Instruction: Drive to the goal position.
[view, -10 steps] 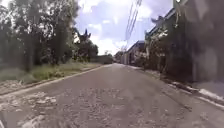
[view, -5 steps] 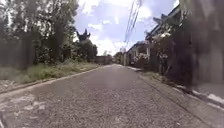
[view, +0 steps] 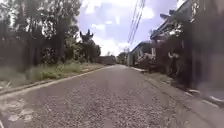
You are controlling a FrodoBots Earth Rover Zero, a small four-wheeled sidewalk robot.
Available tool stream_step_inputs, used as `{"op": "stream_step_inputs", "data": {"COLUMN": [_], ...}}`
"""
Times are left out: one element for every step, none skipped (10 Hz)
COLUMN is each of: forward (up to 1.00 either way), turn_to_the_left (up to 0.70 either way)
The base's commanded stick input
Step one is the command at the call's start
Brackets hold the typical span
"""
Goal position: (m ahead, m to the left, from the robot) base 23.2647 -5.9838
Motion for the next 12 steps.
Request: {"op": "stream_step_inputs", "data": {"forward": [0.7,0.7,0.7,0.7,0.7,0.7,0.7,0.7,0.7,0.7,0.7,0.7], "turn_to_the_left": [0.0,0.0,0.0,0.0,0.0,0.0,0.0,0.0,0.0,0.0,0.0,0.0]}}
